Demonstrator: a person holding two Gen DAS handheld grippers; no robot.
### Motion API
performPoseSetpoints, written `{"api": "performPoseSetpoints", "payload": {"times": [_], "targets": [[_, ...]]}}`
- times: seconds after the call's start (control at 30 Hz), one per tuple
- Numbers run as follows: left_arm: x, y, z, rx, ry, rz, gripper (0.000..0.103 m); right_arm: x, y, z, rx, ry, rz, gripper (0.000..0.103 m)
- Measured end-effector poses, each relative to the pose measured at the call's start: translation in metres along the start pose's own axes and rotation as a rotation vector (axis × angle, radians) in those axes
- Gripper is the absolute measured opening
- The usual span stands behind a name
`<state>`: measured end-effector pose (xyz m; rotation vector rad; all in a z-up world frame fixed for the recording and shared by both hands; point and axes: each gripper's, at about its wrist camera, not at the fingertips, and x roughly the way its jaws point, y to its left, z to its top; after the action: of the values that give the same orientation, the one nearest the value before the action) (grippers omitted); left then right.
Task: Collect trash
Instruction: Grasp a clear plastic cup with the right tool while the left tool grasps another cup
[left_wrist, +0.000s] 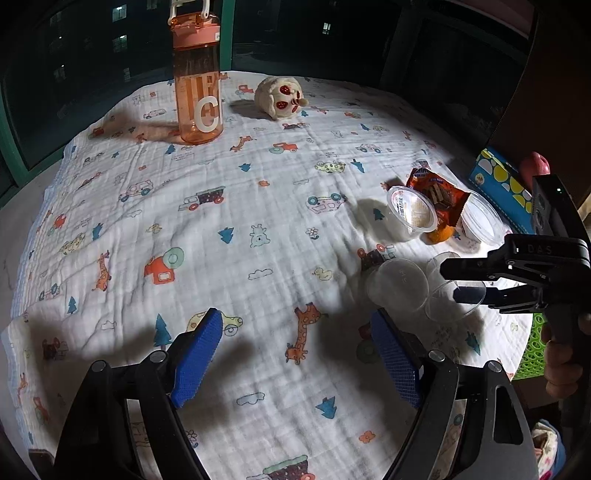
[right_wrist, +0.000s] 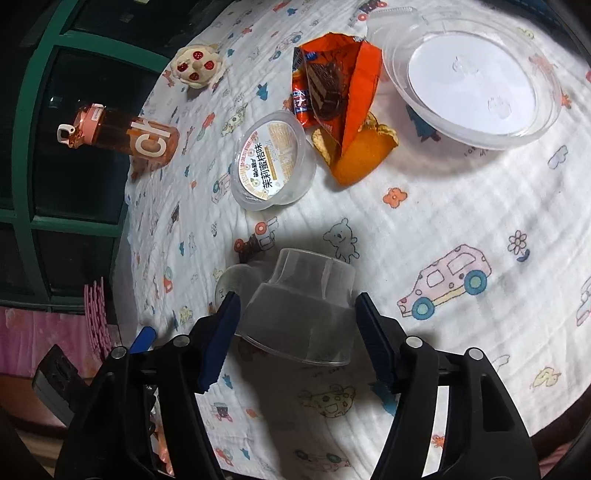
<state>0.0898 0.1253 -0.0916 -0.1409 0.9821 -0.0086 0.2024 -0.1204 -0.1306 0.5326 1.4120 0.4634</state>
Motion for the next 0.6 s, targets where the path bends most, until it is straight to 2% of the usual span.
{"api": "performPoseSetpoints", "payload": {"times": [0.2,0.6], "targets": [[0.005,-0.015,-0.002,0.048,0.013,-0.015,0.079,-0.014,-0.005,-0.006,-0.004,-0.035,0.021,0.063],[0.035,-0.071,0.008,0.152,0.053,-0.087,0.082,-0.083,-0.019,-0.027,-0.08,-0.213,-0.026,0.062]]}}
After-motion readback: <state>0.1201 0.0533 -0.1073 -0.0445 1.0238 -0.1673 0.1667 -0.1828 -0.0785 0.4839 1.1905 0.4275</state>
